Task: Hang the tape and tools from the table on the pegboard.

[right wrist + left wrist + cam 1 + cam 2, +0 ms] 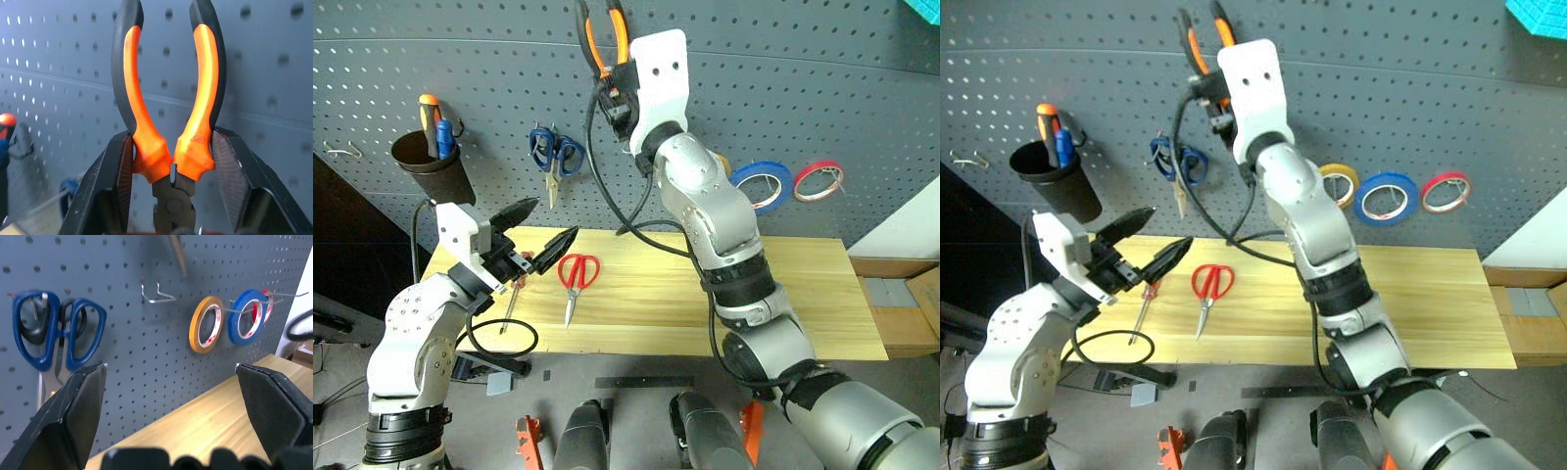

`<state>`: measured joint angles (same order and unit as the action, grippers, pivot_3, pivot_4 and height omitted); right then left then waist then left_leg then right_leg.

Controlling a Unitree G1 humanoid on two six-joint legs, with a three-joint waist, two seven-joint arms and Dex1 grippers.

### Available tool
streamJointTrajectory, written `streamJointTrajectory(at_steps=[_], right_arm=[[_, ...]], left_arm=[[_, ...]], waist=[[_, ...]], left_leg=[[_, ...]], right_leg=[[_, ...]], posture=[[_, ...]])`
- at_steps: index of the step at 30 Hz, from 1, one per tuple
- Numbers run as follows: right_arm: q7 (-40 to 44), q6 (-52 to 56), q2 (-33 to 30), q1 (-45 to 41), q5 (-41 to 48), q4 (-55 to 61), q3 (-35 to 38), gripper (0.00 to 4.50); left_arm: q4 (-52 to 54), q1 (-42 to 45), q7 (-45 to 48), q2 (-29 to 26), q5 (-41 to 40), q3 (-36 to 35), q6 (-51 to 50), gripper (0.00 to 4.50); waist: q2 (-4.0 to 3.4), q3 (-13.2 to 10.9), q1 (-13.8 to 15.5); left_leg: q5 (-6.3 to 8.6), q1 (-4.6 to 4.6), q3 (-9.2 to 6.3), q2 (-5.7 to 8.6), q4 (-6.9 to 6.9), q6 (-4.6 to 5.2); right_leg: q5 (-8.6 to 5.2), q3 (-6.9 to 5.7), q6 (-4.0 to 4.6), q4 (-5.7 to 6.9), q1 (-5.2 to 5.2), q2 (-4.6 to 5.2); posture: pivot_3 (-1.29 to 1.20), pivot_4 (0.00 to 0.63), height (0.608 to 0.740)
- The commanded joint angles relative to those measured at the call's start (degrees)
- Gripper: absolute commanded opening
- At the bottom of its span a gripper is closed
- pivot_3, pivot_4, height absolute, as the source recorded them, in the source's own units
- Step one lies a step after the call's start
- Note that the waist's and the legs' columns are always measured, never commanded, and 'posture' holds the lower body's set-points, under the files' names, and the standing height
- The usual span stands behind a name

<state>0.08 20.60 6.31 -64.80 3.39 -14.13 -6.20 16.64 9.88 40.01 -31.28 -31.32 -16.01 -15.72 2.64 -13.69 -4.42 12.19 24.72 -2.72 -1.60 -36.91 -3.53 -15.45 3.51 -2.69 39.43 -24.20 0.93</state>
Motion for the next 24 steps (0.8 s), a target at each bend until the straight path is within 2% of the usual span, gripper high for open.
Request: streamJointTrajectory(at_steps=[1, 13, 24], right_arm=[[0.0, -9.7, -0.2, -3.4, -1.5, -5.6, 1.1, 1.85], [-1.6, -31.7, -0.2, -4.5, -4.9, -24.6, 2.0, 1.85], [-2.6, -43.6, -0.3, -8.1, -6.0, -39.5, 3.2, 1.85]], left_arm=[[1.3, 1.7, -0.2, 0.3, 0.3, 0.5, 1.6, 4.5], [-1.6, 5.6, 0.1, 0.8, 1.3, 3.1, 2.8, 4.5], [-3.6, 8.5, -0.1, 1.7, 2.7, 3.8, 4.2, 4.5]], waist=[[0.02, 0.0, 0.0], [0.04, 0.1, 0.5], [0.04, 0.1, 1.4]], left_leg=[[0.0, 0.0, 0.01, 0.0, 0.0, 0.0], [-0.01, 0.0, 0.0, 0.01, -0.01, -0.01], [-0.06, -0.02, 0.0, 0.0, -0.02, -0.1]], right_leg=[[0.0, 0.0, 0.0, 0.0, 0.0, 0.0], [0.0, 0.0, 0.01, 0.07, -0.01, 0.0], [0.01, 0.0, 0.01, 0.12, -0.01, -0.01]], posture=[[0.03, 0.132, 0.74], [0.04, 0.138, 0.74], [0.06, 0.134, 0.74]])
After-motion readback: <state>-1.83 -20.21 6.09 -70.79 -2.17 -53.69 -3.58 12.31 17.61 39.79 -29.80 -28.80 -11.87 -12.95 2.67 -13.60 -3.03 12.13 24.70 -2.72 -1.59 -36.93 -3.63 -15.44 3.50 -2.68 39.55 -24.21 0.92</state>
